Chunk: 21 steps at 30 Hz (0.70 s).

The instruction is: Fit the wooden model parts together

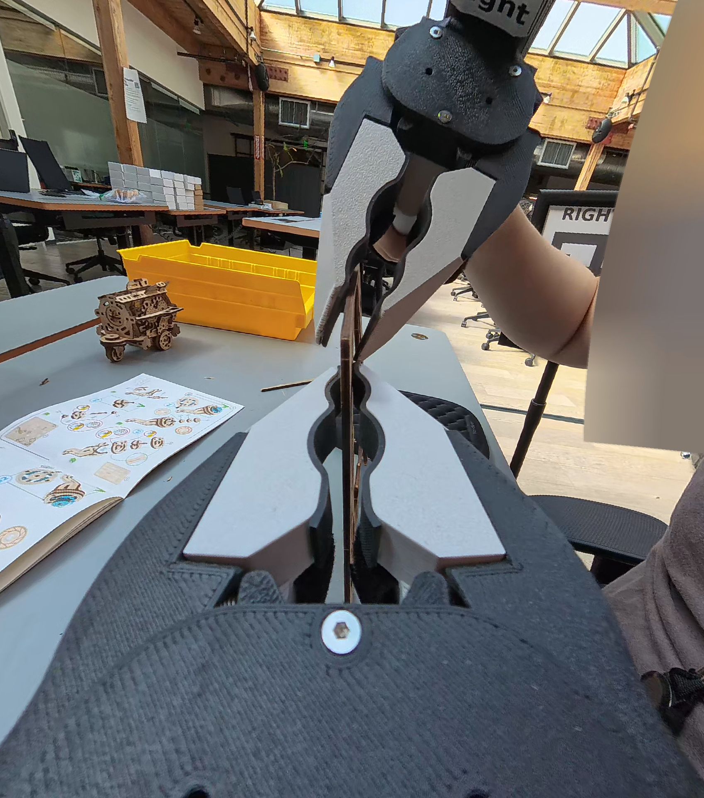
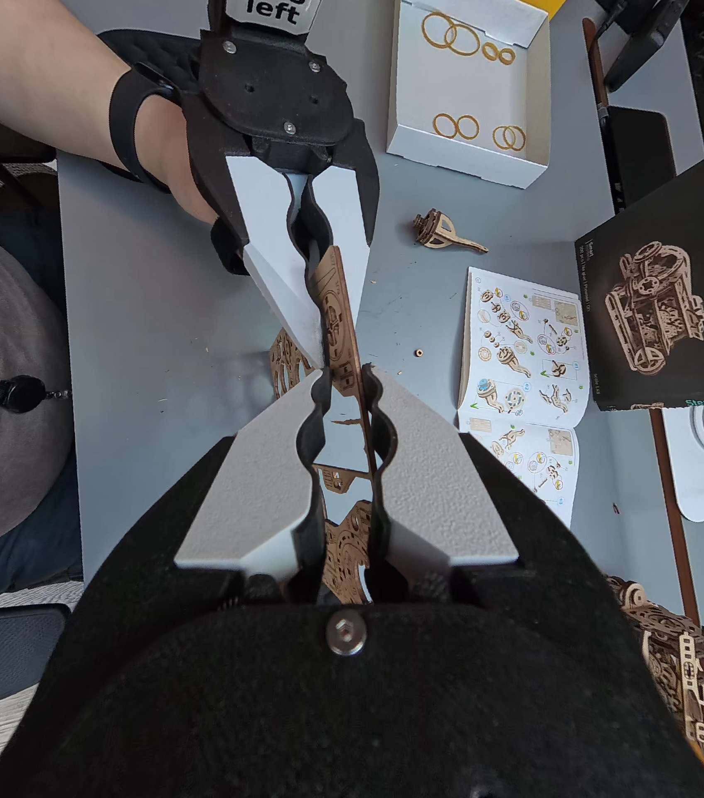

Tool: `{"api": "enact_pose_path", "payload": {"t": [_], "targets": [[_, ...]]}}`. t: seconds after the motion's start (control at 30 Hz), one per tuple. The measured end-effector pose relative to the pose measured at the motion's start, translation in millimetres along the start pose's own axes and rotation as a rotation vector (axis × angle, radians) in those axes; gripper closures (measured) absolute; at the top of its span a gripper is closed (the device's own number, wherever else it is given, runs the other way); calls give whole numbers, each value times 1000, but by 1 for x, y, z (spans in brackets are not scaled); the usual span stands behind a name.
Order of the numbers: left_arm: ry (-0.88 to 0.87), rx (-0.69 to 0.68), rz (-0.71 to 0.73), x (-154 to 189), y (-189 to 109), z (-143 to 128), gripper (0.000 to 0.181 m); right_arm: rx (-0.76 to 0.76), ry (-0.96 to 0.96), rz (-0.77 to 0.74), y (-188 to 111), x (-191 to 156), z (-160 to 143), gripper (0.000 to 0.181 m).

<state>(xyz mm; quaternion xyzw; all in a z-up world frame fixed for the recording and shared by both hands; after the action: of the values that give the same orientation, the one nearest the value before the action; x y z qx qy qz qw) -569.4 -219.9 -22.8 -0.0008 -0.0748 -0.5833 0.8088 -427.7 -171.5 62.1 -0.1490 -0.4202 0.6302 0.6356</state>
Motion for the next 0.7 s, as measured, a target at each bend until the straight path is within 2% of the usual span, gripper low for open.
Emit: {"api": "enact_pose_path", "payload": {"t": [0.7], "targets": [[-21,4,5,1,1,0,180,-17,-9,32,-1,1,3,172]]}}
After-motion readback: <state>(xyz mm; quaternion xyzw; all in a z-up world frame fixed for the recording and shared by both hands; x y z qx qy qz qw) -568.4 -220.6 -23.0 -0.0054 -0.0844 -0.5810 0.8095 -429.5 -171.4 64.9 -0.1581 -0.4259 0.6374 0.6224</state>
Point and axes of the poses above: each gripper's, where its closed fingertips meet, y out along the fingers, z out of its top, x = y × z across the jaws, the point moved 10 cm from there along -y, back along the fingers, and after that the axes turned 8 degrees about -z, right-handed, at the moved point
